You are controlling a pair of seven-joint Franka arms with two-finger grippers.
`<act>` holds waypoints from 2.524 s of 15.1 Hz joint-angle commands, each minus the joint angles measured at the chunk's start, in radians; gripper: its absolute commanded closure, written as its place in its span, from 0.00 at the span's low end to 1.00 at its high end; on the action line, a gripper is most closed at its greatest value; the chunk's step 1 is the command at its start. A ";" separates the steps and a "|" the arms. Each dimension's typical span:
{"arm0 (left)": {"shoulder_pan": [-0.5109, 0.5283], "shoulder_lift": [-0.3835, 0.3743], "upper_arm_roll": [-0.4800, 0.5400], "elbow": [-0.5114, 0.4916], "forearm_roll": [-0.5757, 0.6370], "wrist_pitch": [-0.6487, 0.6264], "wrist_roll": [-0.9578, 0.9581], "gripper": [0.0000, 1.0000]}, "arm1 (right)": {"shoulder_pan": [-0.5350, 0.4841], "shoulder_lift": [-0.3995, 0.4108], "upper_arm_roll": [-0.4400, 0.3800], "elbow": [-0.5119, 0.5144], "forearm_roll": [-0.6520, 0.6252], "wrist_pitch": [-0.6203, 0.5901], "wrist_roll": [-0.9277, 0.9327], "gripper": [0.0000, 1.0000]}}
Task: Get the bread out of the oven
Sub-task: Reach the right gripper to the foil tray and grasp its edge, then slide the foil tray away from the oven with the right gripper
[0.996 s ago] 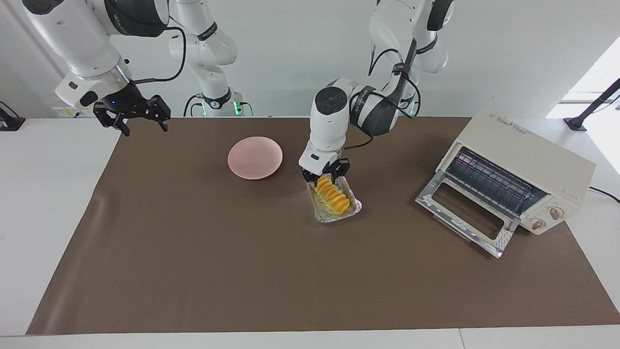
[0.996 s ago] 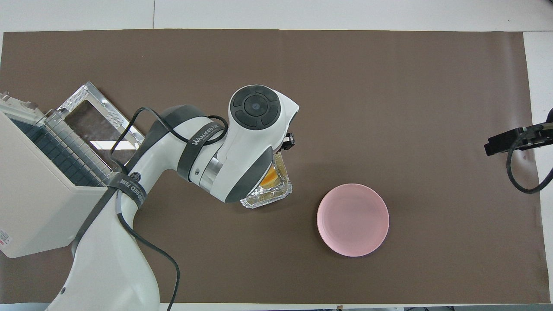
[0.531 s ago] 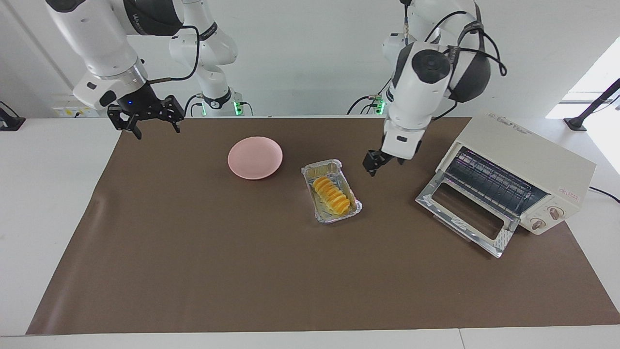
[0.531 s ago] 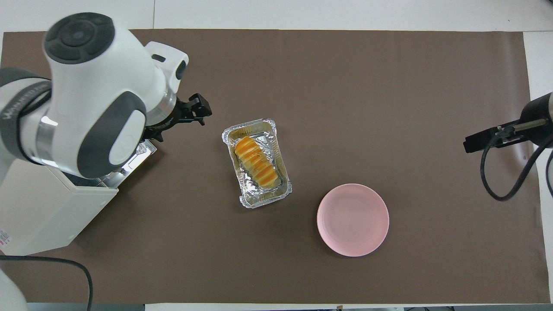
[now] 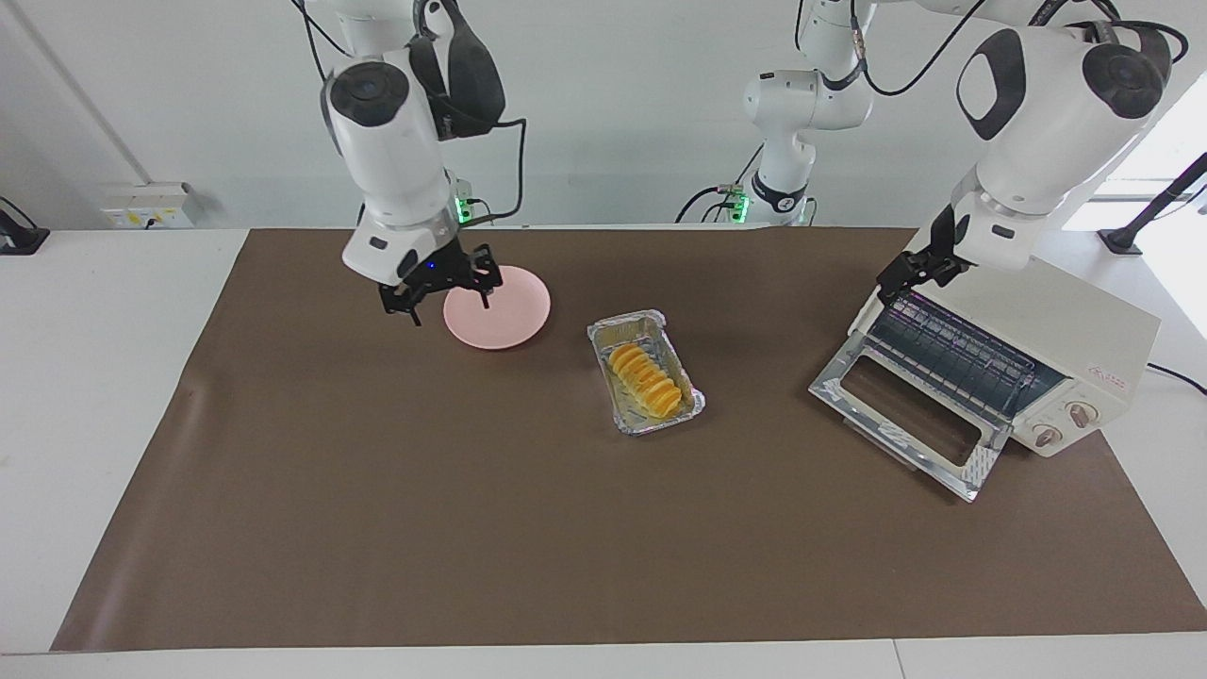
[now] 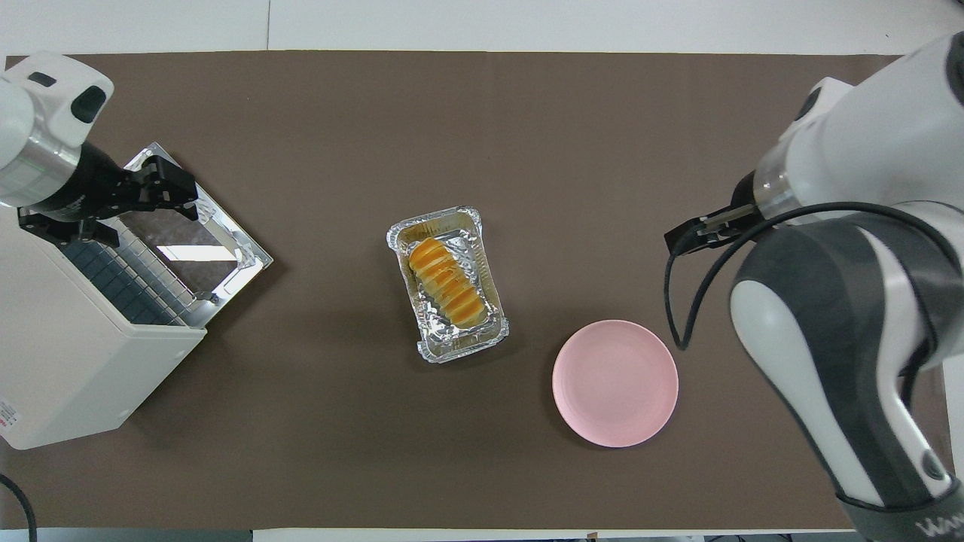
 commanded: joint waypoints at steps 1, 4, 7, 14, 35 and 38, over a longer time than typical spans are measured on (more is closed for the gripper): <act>0.026 -0.026 0.016 -0.016 -0.010 -0.051 0.112 0.00 | 0.075 0.085 -0.004 0.036 0.025 0.068 0.113 0.00; 0.026 -0.032 0.040 -0.017 0.045 -0.066 0.212 0.00 | 0.176 0.233 -0.005 0.125 0.019 0.086 0.253 0.00; 0.029 -0.034 0.053 -0.025 0.057 -0.080 0.254 0.00 | 0.227 0.318 -0.010 0.118 -0.015 0.204 0.316 0.00; 0.028 -0.094 0.051 -0.079 0.057 -0.106 0.252 0.00 | 0.233 0.342 -0.010 0.022 -0.055 0.353 0.247 0.11; 0.014 -0.101 -0.013 -0.082 0.055 -0.054 0.246 0.00 | 0.166 0.338 -0.008 0.255 0.001 0.113 0.264 1.00; 0.016 -0.104 -0.012 -0.077 0.055 -0.063 0.248 0.00 | 0.036 0.310 -0.008 0.268 0.034 0.080 0.244 1.00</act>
